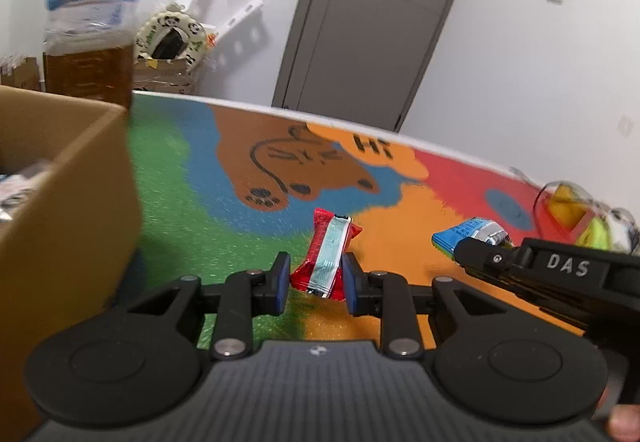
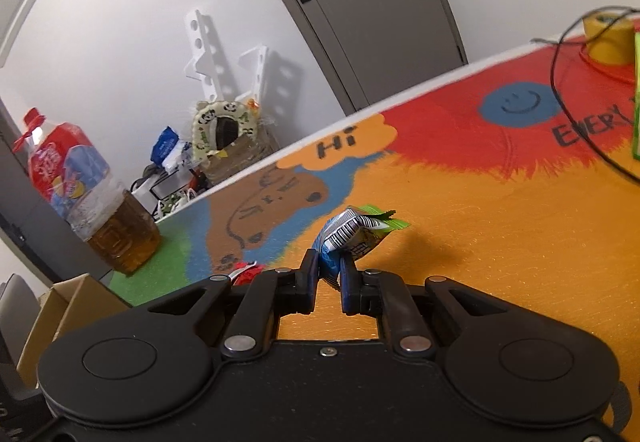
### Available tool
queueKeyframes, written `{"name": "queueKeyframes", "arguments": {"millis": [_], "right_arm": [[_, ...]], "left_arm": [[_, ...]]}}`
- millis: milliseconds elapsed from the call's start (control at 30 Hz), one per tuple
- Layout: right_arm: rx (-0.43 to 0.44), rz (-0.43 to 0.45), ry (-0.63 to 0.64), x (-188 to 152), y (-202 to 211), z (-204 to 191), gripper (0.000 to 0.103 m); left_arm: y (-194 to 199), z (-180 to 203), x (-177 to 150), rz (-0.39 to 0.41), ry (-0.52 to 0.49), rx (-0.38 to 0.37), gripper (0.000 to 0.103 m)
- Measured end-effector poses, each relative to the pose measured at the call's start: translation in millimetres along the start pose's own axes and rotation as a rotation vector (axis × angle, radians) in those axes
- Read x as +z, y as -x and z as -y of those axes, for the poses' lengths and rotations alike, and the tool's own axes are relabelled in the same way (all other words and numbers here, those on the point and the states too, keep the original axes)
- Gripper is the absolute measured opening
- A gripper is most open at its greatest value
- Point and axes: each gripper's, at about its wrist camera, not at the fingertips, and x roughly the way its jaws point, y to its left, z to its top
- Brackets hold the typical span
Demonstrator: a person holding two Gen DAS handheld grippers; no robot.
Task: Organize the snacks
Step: 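Carry both snacks into the cardboard box and open both grippers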
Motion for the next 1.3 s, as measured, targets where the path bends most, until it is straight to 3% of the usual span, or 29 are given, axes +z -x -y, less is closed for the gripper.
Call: {"name": "queueKeyframes", "arguments": {"millis": [367, 967, 1300], "right_arm": [[0.081, 0.04, 0.047, -15, 21, -46, 0.013], [0.183, 0.08, 0.156, -37, 53, -143, 0.013], [0.199, 0.064, 0.204, -58, 58, -184, 0.013]], "left_arm": [[74, -23, 19, 0.129, 0.052, -0.019, 0.026], [158, -106, 19, 0.206, 0.149, -0.007, 0.026], [176, -152, 12, 0.198, 0.203, 0.007, 0.026]]}}
